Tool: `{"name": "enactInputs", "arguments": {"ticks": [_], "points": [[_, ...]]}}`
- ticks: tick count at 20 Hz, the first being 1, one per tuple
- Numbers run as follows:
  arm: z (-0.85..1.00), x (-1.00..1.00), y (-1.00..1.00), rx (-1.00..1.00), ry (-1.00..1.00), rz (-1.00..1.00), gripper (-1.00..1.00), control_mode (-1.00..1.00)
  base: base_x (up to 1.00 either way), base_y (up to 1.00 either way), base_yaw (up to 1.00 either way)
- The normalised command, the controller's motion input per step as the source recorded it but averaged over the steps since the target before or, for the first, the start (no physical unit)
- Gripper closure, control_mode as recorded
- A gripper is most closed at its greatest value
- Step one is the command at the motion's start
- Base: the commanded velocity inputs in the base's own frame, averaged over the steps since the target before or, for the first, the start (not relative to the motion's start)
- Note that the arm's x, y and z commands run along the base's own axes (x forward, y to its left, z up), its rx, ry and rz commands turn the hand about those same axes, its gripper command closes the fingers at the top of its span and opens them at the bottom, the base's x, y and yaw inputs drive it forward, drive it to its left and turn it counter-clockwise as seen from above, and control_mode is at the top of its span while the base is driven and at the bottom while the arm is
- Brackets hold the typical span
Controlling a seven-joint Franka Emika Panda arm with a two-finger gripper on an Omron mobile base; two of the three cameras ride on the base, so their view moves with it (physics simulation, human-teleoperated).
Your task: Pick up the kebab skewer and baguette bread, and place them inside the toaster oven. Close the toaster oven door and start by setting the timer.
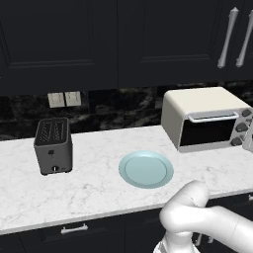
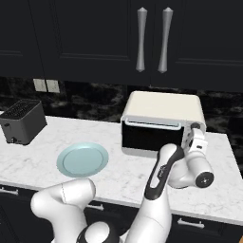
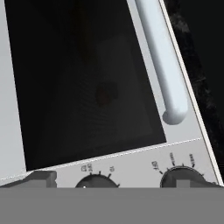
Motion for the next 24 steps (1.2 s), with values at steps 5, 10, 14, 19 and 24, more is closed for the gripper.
{"name": "enactInputs", "arguments": {"ticks": [5, 10, 14, 19, 24], "points": [[-0.14, 0.11, -0.23, 0.0, 0.0, -0.01, -1.0, -1.0, 0.0, 0.0, 0.0], [-0.16, 0.06, -0.25, 0.0, 0.0, -0.01, -1.0, -1.0, 0.0, 0.0, 0.0], [-0.14, 0.1, -0.06, 0.0, 0.0, -0.01, -1.0, -1.0, 0.0, 0.0, 0.0], [-0.07, 0.11, 0.0, 0.0, -0.01, -0.02, -1.0, -1.0, 0.0, 0.0, 0.0], [-0.04, 0.15, 0.0, 0.0, -0.01, -0.03, -1.0, -1.0, 0.0, 0.0, 0.0]]}}
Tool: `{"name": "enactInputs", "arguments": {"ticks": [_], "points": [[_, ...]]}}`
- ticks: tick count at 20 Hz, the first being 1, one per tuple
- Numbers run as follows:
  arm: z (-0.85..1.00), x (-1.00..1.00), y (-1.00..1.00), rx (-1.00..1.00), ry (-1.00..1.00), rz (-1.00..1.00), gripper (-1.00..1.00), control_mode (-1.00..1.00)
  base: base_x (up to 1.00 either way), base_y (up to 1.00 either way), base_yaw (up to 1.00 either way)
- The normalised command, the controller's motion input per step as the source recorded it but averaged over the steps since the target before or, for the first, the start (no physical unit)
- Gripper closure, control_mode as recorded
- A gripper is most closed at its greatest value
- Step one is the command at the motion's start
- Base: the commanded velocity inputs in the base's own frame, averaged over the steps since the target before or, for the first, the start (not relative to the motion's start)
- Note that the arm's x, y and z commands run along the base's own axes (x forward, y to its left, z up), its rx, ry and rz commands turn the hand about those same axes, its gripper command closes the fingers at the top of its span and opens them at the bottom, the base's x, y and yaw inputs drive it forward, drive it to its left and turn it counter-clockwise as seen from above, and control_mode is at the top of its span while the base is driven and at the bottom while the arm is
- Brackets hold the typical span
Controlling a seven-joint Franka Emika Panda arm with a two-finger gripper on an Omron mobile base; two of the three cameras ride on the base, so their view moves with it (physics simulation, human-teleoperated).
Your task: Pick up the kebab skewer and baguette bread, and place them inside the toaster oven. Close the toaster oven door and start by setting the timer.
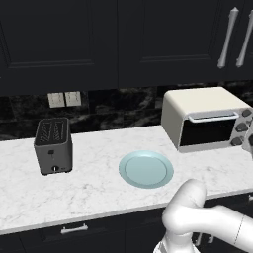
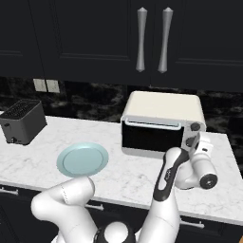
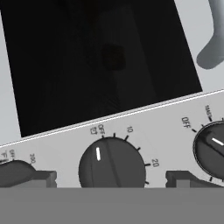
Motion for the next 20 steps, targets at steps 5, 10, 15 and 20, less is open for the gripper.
{"name": "enactInputs", "arguments": {"ticks": [5, 10, 15, 20], "points": [[-0.09, 0.24, 0.0, 0.0, 0.0, -0.03, -1.0, -1.0, 0.0, 0.0, 0.0], [-0.04, 0.11, 0.0, 0.0, 0.0, -0.01, -1.0, -1.0, 0.0, 0.0, 0.0], [0.0, 0.01, 0.0, 0.0, -0.01, 0.0, -1.0, -1.0, 0.0, 0.0, 0.0], [0.0, -0.05, 0.0, 0.0, -0.06, 0.0, -1.0, -1.0, 0.0, 0.0, 0.0]]}}
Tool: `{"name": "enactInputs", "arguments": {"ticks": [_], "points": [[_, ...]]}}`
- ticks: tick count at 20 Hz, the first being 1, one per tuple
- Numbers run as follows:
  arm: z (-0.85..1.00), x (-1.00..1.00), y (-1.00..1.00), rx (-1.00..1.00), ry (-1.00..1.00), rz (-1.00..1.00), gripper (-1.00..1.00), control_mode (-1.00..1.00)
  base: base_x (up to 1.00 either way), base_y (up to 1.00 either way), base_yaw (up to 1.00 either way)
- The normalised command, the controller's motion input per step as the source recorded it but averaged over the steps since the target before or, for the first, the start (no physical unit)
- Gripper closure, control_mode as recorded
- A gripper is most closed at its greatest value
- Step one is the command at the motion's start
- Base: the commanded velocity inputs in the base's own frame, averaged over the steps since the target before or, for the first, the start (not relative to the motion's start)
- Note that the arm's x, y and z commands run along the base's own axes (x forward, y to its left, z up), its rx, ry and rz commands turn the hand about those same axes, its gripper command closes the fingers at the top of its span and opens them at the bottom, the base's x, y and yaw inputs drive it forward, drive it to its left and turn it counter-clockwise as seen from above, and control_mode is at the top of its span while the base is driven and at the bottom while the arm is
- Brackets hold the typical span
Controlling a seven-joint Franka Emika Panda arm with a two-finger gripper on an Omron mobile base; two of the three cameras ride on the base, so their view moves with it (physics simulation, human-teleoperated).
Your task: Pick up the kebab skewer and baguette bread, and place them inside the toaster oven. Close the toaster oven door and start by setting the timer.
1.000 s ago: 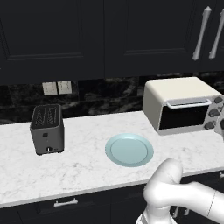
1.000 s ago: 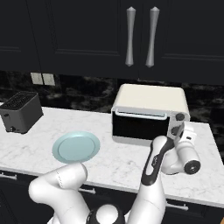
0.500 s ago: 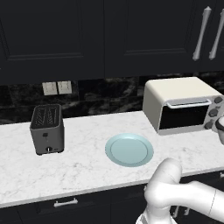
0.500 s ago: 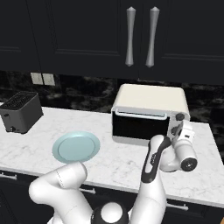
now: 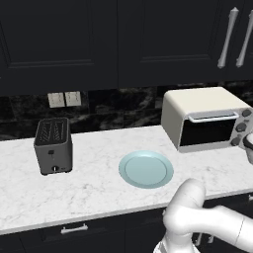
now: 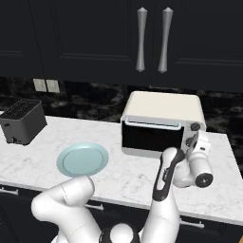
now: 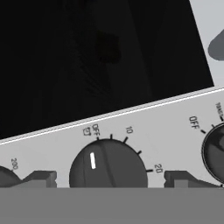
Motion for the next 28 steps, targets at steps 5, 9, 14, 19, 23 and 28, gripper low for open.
{"name": "enactInputs", "arguments": {"ticks": [5, 9, 14, 19, 23, 28], "points": [[0.0, -0.11, 0.0, 0.0, -0.11, -0.01, -1.0, -1.0, 0.0, 0.0, 0.0], [0.0, -0.05, 0.0, 0.0, -0.08, -0.01, -1.0, -1.0, 0.0, 0.0, 0.0], [0.0, 0.0, 0.04, 0.0, -0.04, -0.01, -1.0, -1.0, 0.0, 0.0, 0.0], [0.0, 0.0, 0.13, 0.0, -0.01, -0.01, -1.0, -1.0, 0.0, 0.0, 0.0], [0.0, 0.0, 0.13, 0.0, 0.0, -0.02, -1.0, -1.0, 0.0, 0.0, 0.0], [0.0, 0.11, 0.05, 0.0, 0.0, -0.02, -1.0, -1.0, 0.0, 0.0, 0.0]]}}
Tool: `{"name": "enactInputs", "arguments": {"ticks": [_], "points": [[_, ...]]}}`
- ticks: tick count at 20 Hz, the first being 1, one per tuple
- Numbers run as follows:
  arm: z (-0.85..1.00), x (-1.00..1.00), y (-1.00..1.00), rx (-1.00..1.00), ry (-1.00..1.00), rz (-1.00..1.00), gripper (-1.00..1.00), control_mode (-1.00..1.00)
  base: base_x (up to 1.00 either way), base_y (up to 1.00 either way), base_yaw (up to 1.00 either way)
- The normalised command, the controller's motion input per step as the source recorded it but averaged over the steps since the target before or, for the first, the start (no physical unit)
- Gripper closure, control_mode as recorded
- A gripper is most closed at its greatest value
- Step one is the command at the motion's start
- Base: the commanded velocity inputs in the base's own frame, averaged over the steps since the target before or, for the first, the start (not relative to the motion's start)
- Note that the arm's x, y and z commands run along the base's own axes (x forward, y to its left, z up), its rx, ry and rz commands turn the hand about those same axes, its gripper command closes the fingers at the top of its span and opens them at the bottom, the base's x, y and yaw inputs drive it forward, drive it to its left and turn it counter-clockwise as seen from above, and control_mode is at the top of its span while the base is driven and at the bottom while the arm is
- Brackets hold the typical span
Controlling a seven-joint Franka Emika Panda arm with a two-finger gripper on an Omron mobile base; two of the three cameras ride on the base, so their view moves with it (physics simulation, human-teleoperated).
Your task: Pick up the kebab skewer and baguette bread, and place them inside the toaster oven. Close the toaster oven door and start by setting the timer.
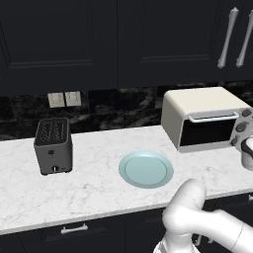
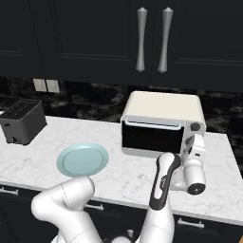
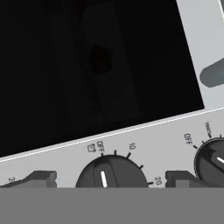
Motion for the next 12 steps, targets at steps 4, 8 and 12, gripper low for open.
{"name": "enactInputs", "arguments": {"ticks": [4, 8, 12], "points": [[-0.01, 0.23, 0.0, 0.0, 0.0, -0.02, -1.0, -1.0, 0.0, 0.0, 0.0], [-0.03, 0.24, 0.0, 0.0, 0.0, -0.01, -1.0, -1.0, 0.0, 0.0, 0.0], [-0.05, 0.04, 0.0, 0.0, 0.0, 0.0, -1.0, -1.0, 0.0, 0.0, 0.0]]}}
